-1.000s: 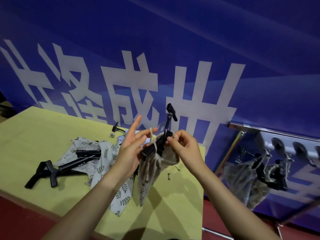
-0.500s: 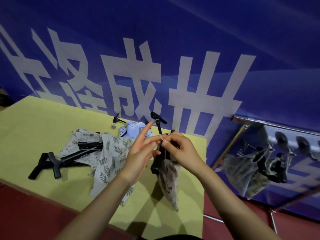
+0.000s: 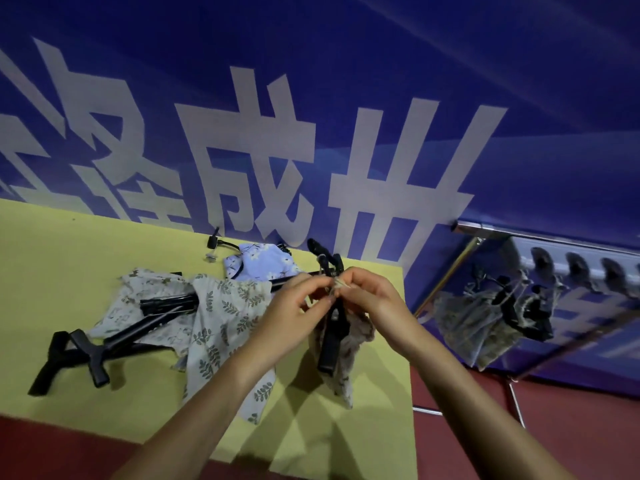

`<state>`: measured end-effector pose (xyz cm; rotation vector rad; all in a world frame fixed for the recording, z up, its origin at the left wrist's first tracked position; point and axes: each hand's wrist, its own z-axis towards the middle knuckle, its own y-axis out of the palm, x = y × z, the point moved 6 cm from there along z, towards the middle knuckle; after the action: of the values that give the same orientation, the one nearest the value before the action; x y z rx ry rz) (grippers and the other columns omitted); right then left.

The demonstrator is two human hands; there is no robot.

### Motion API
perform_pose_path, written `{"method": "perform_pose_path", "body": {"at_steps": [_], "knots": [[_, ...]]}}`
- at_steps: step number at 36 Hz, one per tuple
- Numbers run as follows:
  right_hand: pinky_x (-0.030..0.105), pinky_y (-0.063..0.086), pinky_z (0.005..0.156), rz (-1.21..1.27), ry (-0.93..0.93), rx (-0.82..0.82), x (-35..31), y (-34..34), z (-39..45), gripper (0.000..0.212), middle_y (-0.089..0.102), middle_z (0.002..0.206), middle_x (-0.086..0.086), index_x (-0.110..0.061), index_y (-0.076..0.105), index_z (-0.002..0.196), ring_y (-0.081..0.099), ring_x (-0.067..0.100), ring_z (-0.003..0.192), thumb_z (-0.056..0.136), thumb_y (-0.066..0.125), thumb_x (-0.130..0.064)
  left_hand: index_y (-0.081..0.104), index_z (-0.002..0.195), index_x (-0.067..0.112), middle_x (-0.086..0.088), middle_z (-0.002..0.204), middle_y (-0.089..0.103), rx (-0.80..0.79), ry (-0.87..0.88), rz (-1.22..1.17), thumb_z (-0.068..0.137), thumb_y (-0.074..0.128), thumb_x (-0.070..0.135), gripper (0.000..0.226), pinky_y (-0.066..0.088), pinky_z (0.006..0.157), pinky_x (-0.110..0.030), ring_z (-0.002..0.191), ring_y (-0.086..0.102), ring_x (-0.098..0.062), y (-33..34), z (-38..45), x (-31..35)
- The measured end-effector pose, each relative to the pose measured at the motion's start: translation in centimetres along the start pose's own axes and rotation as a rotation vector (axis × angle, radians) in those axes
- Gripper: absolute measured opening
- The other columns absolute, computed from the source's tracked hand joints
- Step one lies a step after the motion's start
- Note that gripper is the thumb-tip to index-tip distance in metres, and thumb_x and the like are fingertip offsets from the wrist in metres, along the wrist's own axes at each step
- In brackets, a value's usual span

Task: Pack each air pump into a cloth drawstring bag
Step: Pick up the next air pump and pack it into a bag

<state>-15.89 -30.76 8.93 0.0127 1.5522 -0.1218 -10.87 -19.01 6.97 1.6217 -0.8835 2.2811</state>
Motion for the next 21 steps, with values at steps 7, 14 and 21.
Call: {"method": "perform_pose_path", "body": {"at_steps": [7,14,21], "knots": [[0.009,0.038,0.056,-0.088,0.045,-0.039,-1.7,-1.5,-0.8,0.013,0.056,0.058,-0.011,-0.003,0.054,0.075,0.051,-0.001,0.055,0.087,0.052,-0.002,0.057,0.109,0.021,0.012,0.1,0.052,-0.099,0.16,0.091,0.09,0.049,0.032,0.023,0.039,0.072,-0.008,0.096,0.051,-0.001,2.0,0.7,1.7],[0.036,0.033,0.064,-0.196,0.026,-0.017,-3.1,-4.6,-2.7,0.033,0.05,0.07,0.013,0.006,0.055,0.084,0.042,0.023,0.067,0.086,0.06,-0.026,0.065,0.102,0.018,0.006,0.087,0.049,-0.021,0.329,0.177,0.088,0.052,0.037,0.027,0.038,0.071,-0.018,0.084,0.047,-0.007,4.0,2.4,4.6],[0.031,0.032,0.057,-0.317,-0.032,0.035,-3.4,-12.7,-6.4,0.022,0.041,0.062,0.01,0.002,0.057,0.077,0.039,0.016,0.06,0.086,0.059,-0.017,0.068,0.09,0.023,0.016,0.089,0.035,-0.184,0.411,0.162,0.089,0.055,0.04,0.021,0.029,0.086,-0.013,0.097,0.037,-0.002,10.3,3.9,7.2]]}}
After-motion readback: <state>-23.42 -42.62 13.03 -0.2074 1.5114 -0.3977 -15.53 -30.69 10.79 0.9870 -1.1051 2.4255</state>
